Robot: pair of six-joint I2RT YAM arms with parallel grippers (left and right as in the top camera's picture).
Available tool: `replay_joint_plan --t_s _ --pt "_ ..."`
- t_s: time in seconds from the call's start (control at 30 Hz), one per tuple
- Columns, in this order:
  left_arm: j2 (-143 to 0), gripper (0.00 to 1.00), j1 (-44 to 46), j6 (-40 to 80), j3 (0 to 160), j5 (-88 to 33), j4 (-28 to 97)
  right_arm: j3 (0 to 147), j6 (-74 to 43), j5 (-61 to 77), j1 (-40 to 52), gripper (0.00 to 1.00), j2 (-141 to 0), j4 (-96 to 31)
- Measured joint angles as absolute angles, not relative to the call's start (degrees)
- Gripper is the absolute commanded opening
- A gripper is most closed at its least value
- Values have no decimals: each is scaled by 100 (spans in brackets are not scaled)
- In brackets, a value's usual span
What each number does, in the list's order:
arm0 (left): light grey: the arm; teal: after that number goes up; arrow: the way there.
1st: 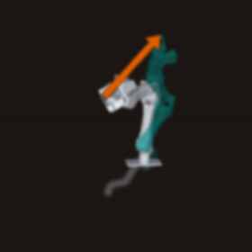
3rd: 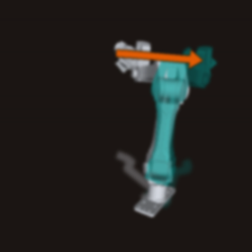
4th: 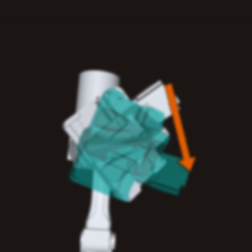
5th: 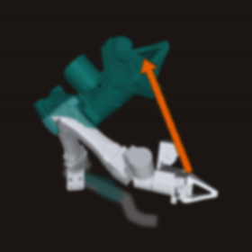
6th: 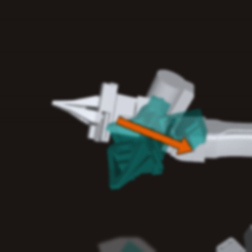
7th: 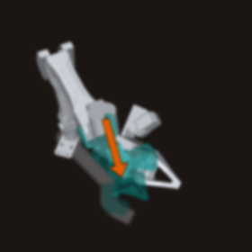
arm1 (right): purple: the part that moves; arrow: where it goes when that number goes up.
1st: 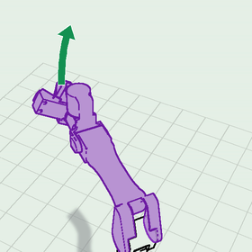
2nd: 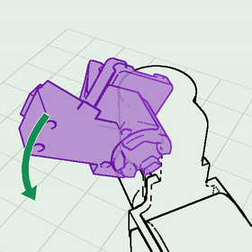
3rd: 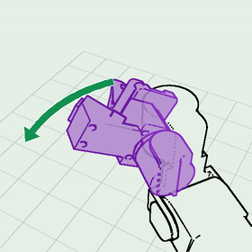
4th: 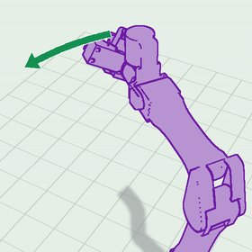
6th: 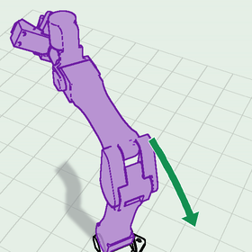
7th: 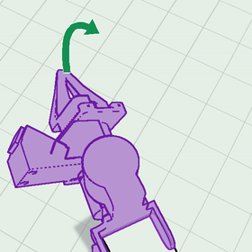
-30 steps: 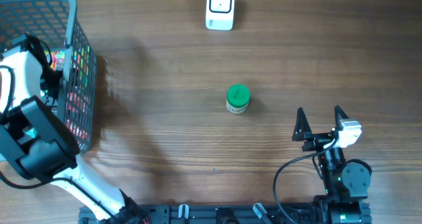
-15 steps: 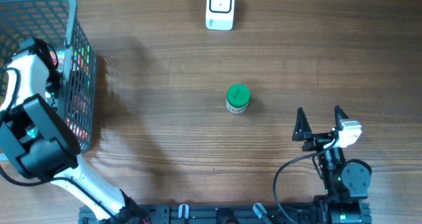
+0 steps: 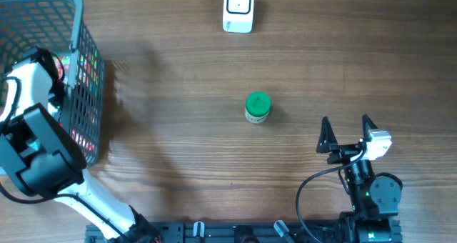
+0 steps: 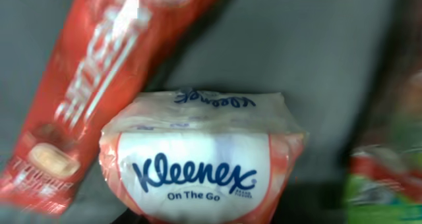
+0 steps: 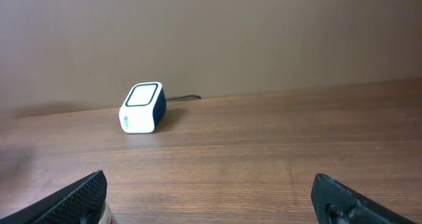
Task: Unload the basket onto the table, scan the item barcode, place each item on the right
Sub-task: 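Return the left gripper to the basket and grasp the Kleenex pack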
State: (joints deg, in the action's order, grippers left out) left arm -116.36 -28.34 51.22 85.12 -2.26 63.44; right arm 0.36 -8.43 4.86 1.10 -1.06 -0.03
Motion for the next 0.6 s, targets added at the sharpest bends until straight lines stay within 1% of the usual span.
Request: replay_joint_plan --t_s 0.13,0.23,0.4,0.6 --pt "-11557 31 -3061 5048 8960 -255 6917 36 -843 484 110 100 -106 -3" --pt "-11111 33 -3238 4956 9332 -255 7153 36 -843 486 110 100 -106 -5" --pt "-9918 33 -3328 4915 9830 -261 7352 36 -843 486 110 100 -106 -3" --pt "-8326 33 -3221 4934 9933 -552 7363 36 -843 486 110 100 -106 -3"
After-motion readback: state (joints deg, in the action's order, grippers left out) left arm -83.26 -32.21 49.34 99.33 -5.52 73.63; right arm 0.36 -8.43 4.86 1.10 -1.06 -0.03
